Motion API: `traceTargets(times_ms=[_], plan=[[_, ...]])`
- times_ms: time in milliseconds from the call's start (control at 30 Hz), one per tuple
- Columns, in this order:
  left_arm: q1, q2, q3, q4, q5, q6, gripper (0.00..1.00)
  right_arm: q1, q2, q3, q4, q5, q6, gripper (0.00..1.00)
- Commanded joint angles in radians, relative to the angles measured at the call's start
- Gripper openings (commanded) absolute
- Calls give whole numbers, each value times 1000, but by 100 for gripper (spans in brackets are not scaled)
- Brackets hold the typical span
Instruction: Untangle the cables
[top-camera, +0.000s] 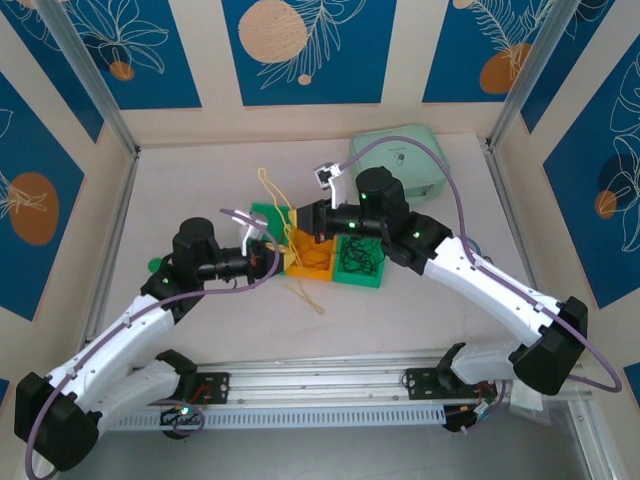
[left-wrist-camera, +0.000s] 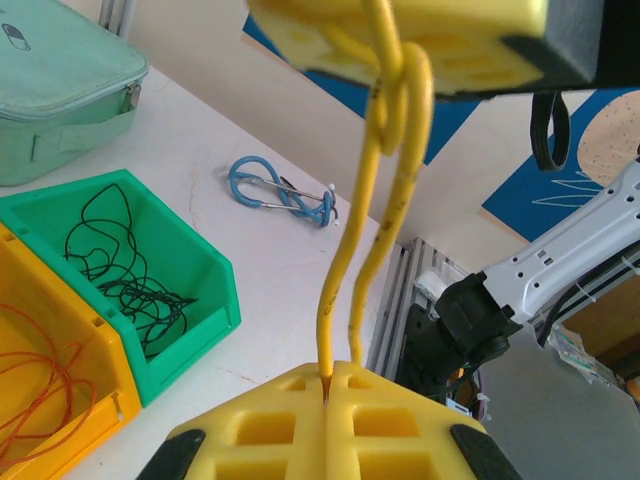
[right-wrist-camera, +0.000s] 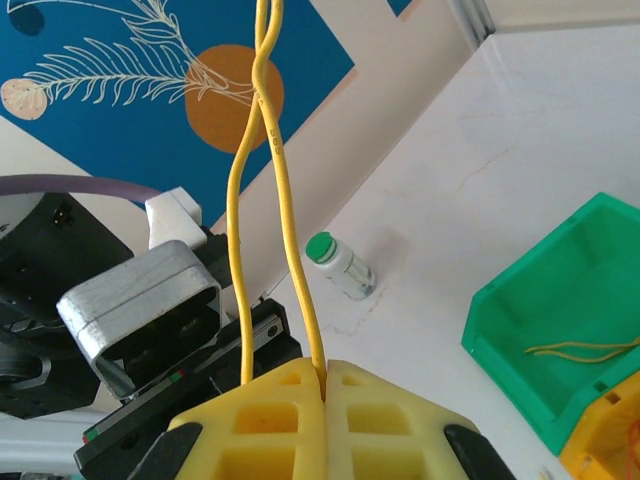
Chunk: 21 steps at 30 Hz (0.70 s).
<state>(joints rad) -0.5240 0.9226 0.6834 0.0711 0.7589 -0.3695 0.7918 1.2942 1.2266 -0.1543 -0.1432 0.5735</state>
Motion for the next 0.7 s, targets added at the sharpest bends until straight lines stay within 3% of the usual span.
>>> traceTargets(times_ms=[0, 667], plan=[[-5, 10, 15, 16, 37, -7, 0, 9, -10, -18, 66, -19, 38, 2], [-7, 16, 14, 6, 41, -3, 0, 11, 7, -25, 151, -81, 114, 2]])
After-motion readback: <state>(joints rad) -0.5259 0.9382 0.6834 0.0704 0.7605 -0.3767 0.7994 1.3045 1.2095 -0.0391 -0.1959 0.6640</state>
